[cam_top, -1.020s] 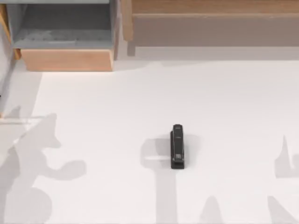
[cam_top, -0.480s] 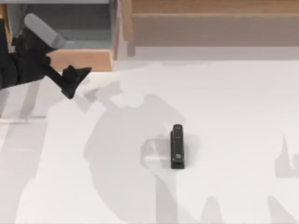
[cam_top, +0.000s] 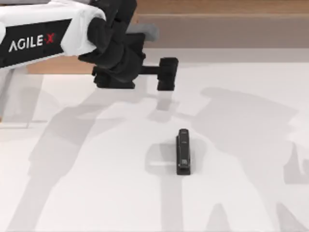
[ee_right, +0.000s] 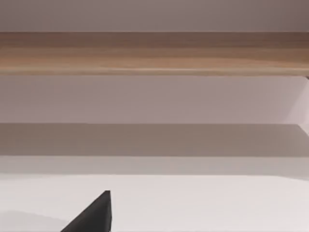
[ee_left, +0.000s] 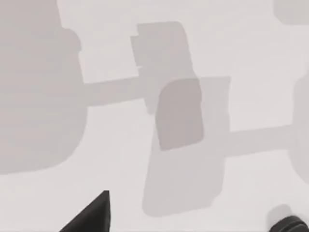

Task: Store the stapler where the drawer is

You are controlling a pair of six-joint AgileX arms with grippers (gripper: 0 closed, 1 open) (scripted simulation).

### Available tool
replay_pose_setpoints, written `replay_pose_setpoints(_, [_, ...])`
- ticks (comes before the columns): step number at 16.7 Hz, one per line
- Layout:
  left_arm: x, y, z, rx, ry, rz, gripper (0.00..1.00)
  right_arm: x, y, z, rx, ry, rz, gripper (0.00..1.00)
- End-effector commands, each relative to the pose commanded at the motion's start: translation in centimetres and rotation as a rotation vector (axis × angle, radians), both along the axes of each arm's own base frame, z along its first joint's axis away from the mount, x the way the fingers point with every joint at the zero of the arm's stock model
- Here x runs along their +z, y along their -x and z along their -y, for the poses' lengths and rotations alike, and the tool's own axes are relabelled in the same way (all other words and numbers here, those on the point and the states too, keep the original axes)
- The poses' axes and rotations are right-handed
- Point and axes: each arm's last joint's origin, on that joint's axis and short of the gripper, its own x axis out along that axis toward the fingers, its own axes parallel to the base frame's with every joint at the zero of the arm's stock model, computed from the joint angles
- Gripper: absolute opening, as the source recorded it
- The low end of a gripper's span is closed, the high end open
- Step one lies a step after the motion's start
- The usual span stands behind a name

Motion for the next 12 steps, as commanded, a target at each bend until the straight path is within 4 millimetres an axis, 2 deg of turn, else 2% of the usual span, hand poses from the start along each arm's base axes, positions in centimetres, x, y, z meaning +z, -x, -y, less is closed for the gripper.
replay_pose_setpoints(3, [0.6,1.7,5.2,0.104,-0.131,-0.183,1.0,0.0,0.0,0.0,0.0,0.0,0.0,1.0])
replay_pose_setpoints(6, [1.1,3.8,9.1,0.197,-0.271,-0.287,1.0,0.0,0.0,0.0,0.0,0.0,0.0,1.0])
replay_pose_setpoints(9, [1.4,5.6,11.6,0.265,-0.383,-0.333,1.0,0.0,0.0,0.0,0.0,0.0,0.0,1.0])
replay_pose_setpoints(12, [1.5,6.5,12.7,0.298,-0.439,-0.347,1.0,0.0,0.0,0.0,0.0,0.0,0.0,1.0])
